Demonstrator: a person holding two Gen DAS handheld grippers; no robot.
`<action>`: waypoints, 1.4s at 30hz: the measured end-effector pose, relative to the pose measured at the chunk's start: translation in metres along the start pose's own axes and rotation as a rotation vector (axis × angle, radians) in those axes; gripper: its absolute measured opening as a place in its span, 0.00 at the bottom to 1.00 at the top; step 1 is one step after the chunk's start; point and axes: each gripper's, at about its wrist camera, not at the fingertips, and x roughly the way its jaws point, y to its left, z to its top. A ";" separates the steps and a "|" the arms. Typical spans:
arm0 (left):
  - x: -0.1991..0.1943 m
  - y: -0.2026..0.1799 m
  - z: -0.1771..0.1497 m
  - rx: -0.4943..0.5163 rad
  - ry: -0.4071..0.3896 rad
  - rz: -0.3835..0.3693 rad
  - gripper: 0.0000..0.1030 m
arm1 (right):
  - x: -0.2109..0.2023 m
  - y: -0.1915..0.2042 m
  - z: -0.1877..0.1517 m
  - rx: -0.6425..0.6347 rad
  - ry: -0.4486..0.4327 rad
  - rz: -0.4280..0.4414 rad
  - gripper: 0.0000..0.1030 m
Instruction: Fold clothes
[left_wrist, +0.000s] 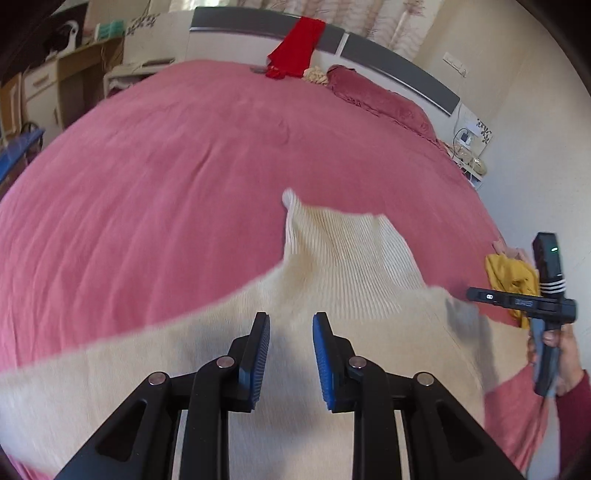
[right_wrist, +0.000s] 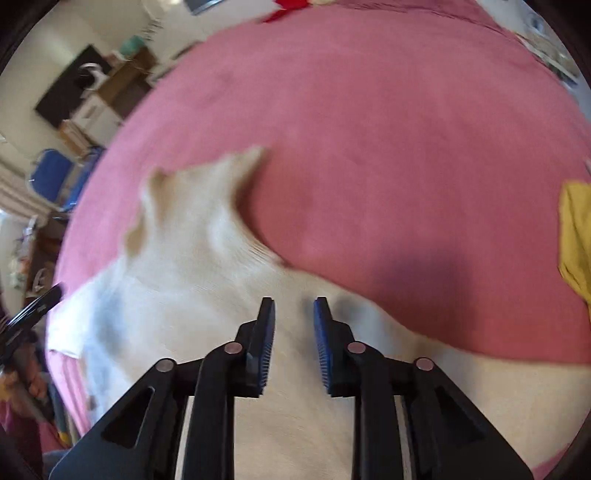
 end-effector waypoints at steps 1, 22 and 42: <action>0.010 0.000 0.010 0.021 0.001 0.003 0.24 | 0.003 0.006 0.012 0.005 0.001 0.041 0.46; 0.152 0.010 0.078 0.027 0.229 -0.062 0.29 | 0.187 0.067 0.147 -0.042 0.111 0.064 0.07; 0.145 0.000 0.056 0.039 0.134 0.122 0.19 | 0.185 0.095 0.157 -0.162 -0.090 -0.175 0.25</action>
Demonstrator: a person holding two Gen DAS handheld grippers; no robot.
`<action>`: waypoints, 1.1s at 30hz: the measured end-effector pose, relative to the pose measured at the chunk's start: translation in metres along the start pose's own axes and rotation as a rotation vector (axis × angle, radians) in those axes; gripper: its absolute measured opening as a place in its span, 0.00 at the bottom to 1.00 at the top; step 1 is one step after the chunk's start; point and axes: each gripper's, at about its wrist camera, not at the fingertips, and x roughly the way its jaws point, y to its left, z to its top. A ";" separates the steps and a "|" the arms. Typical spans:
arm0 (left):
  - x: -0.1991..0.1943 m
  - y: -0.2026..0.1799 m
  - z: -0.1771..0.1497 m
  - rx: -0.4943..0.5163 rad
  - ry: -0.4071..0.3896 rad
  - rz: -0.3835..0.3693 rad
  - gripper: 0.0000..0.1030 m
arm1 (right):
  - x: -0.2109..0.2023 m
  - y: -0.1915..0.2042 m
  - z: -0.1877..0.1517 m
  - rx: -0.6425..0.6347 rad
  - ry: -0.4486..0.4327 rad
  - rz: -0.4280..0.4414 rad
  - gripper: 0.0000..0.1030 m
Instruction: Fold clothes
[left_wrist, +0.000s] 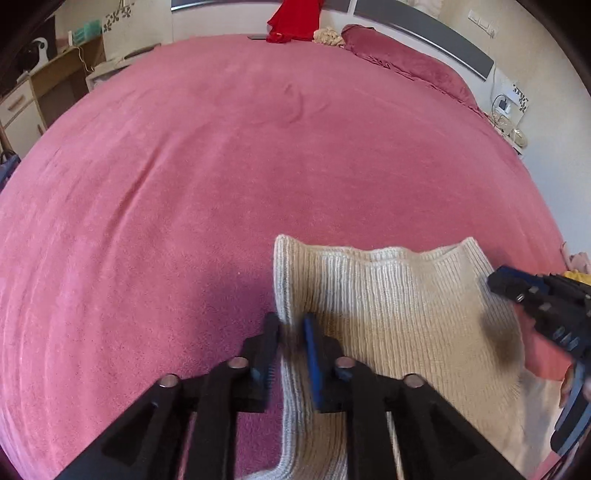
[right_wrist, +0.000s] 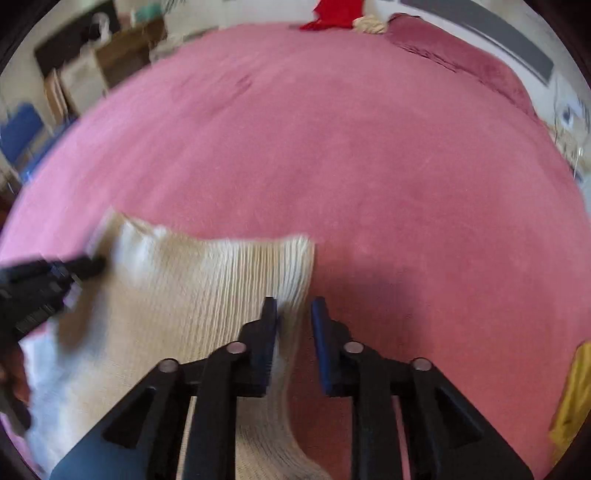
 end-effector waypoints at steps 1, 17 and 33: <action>-0.005 0.004 -0.001 -0.005 -0.004 0.013 0.25 | -0.013 -0.009 0.001 0.038 -0.026 0.017 0.36; -0.166 0.088 -0.183 -0.145 -0.058 -0.098 0.27 | -0.108 -0.163 -0.195 0.443 0.154 0.138 0.47; -0.241 0.131 -0.336 -0.316 0.012 -0.043 0.27 | -0.175 -0.170 -0.278 0.736 0.049 0.116 0.48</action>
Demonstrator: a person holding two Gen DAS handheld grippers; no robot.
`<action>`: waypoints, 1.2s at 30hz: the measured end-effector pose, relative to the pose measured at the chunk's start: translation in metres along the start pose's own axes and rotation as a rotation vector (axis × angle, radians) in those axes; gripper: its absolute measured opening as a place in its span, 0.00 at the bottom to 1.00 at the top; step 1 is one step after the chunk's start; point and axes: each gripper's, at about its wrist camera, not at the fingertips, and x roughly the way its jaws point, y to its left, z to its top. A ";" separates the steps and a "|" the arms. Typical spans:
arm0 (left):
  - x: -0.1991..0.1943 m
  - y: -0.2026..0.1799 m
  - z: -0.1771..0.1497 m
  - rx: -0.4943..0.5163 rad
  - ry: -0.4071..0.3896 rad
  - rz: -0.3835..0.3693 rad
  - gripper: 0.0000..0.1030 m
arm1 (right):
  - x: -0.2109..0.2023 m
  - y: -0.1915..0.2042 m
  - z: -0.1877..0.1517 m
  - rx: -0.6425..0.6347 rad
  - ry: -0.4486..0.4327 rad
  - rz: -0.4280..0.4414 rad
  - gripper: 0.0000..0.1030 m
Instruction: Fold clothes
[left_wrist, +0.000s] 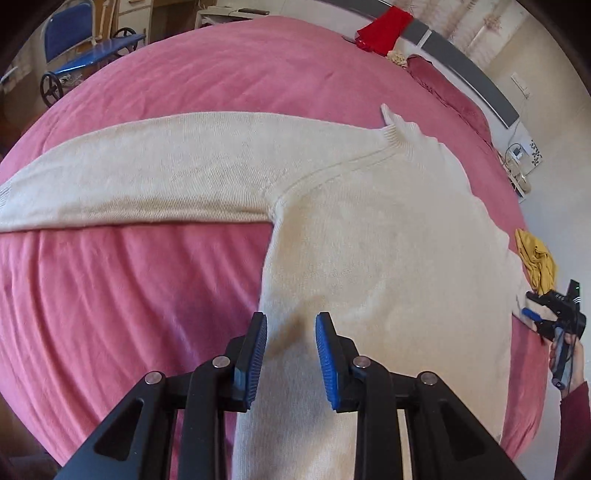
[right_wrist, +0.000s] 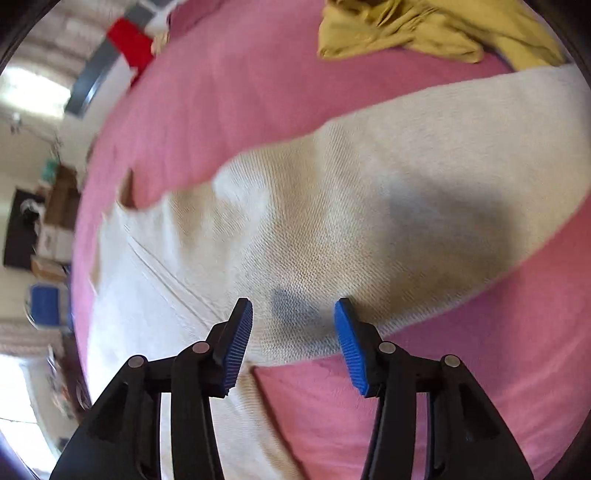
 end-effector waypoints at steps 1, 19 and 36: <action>0.000 0.000 -0.001 -0.009 -0.004 -0.005 0.27 | -0.007 0.013 -0.010 -0.041 0.004 0.035 0.48; -0.002 -0.023 -0.118 0.155 0.076 -0.027 0.26 | 0.011 0.022 -0.221 -0.178 0.368 -0.106 0.24; -0.021 -0.041 -0.202 0.204 0.032 -0.047 0.27 | 0.008 0.044 -0.290 -0.163 0.306 -0.028 0.10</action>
